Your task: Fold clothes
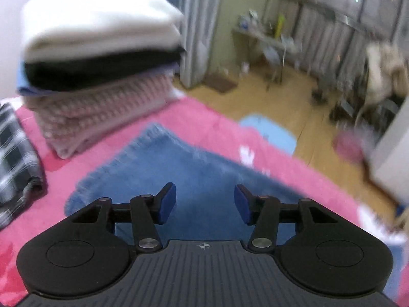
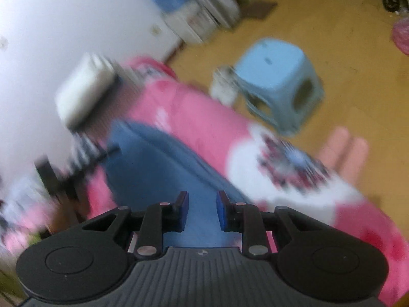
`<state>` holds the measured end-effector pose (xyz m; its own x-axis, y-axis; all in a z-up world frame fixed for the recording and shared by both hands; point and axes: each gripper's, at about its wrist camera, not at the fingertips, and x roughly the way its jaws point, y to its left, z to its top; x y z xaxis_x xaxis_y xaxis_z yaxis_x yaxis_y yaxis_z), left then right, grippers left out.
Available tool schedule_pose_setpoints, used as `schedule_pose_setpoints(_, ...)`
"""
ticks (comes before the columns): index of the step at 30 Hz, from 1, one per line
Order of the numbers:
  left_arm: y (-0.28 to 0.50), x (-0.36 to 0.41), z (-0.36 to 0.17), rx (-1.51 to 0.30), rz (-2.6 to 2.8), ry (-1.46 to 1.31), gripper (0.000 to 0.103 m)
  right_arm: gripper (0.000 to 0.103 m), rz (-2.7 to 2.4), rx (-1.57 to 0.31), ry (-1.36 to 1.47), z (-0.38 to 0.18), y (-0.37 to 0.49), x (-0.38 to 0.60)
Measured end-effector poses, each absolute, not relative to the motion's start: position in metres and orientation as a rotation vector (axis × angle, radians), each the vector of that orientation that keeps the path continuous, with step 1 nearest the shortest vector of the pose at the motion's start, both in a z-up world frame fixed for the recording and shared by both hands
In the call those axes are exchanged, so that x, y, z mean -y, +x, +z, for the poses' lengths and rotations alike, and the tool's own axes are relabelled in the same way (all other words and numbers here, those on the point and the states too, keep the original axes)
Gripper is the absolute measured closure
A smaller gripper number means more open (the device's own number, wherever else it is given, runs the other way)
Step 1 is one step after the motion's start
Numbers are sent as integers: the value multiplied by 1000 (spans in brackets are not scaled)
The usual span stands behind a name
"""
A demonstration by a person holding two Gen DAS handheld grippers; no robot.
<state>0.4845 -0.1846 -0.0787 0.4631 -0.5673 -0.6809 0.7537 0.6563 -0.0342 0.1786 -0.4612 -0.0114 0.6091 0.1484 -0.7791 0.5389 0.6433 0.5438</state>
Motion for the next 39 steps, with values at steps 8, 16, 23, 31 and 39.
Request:
schedule_pose_setpoints(8,470,213,-98,-726,-890,467,51,74,-123,-976,657,-51,184,457)
schedule_pose_setpoints(16,468,219,-98,-717,-888,509,45,47,265,-966,639,-87,231,500)
schedule_pose_setpoints(23,464,227,-97,-713,-840,547,41,47,464,-958,757,-108,248,522)
schedule_pose_setpoints(31,464,231,-98,-707,-827,587,34,47,733,-1137,838,-146,271,515)
schedule_pose_setpoints(39,465,232,-98,-694,-841,610,31,49,645,-1136,777,-127,288,530)
